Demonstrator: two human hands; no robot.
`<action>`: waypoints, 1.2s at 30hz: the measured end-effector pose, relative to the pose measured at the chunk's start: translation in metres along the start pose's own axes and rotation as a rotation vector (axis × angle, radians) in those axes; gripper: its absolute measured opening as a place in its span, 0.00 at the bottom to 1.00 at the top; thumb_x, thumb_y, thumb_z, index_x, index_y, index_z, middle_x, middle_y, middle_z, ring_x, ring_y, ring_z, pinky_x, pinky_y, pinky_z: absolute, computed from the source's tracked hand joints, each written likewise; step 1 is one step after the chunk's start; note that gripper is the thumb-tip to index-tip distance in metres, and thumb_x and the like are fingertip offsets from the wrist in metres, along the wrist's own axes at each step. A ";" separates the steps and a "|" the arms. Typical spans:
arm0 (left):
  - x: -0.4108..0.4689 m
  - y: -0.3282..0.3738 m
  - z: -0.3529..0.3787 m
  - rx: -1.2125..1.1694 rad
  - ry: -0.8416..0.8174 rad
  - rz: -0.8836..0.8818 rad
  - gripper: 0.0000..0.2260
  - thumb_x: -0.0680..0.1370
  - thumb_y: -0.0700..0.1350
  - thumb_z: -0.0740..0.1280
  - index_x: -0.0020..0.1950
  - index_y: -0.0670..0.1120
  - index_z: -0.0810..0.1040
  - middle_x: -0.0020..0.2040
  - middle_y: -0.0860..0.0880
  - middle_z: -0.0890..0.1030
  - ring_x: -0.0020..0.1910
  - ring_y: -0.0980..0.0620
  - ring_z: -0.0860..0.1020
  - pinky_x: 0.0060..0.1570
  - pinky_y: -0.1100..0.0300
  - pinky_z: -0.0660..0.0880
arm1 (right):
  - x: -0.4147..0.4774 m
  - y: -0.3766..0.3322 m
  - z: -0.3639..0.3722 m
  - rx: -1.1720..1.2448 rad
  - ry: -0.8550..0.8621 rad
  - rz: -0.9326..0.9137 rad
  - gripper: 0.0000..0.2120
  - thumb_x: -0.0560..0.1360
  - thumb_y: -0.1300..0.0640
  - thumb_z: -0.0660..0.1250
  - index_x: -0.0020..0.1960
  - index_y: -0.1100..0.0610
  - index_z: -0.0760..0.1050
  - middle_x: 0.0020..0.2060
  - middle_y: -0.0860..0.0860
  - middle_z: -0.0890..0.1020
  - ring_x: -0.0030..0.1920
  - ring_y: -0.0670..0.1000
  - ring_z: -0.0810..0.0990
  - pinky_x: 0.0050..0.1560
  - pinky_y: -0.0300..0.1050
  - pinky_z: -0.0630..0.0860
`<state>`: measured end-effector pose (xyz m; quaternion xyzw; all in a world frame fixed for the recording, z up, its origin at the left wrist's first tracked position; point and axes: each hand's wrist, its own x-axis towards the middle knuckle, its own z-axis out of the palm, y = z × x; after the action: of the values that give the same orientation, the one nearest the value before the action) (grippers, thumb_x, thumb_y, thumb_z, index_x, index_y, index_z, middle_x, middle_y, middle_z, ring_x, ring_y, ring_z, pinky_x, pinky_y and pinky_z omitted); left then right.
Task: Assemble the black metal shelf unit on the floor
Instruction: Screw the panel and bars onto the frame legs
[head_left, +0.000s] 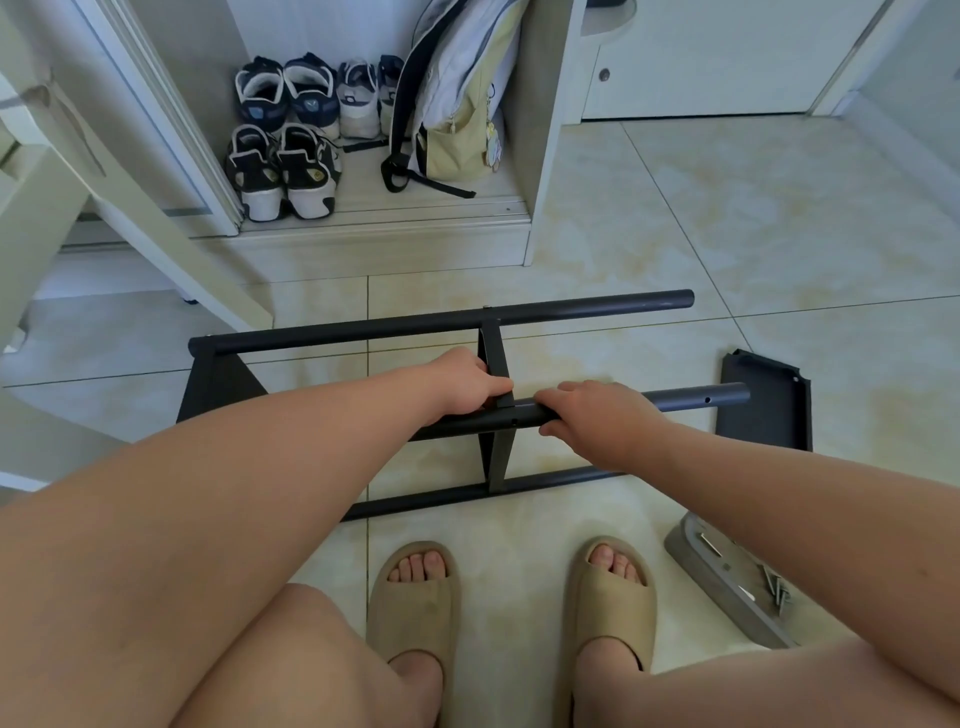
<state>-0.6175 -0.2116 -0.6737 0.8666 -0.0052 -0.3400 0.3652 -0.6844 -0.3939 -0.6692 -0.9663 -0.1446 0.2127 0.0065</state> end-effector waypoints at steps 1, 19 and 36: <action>-0.002 0.001 0.001 0.021 0.015 0.000 0.17 0.79 0.52 0.68 0.56 0.39 0.82 0.56 0.40 0.83 0.55 0.43 0.80 0.60 0.49 0.76 | -0.001 0.001 0.000 -0.010 0.006 0.011 0.15 0.85 0.45 0.56 0.66 0.50 0.72 0.53 0.49 0.78 0.53 0.52 0.77 0.49 0.47 0.70; -0.049 0.097 0.086 0.509 0.257 0.705 0.08 0.82 0.48 0.59 0.61 0.51 0.71 0.49 0.55 0.73 0.43 0.53 0.75 0.41 0.55 0.71 | -0.153 0.123 0.047 -0.075 0.044 0.350 0.30 0.83 0.42 0.57 0.81 0.45 0.51 0.80 0.48 0.57 0.79 0.54 0.57 0.76 0.53 0.59; 0.029 0.077 0.294 0.653 -0.274 0.331 0.24 0.82 0.51 0.61 0.75 0.49 0.56 0.72 0.43 0.65 0.61 0.42 0.76 0.58 0.45 0.76 | -0.153 0.211 0.221 0.371 -0.307 0.501 0.21 0.82 0.50 0.60 0.75 0.47 0.67 0.66 0.51 0.78 0.63 0.57 0.77 0.59 0.52 0.77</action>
<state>-0.7516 -0.4605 -0.7893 0.8711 -0.3017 -0.3696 0.1161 -0.8496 -0.6503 -0.8234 -0.9109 0.1390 0.3732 0.1079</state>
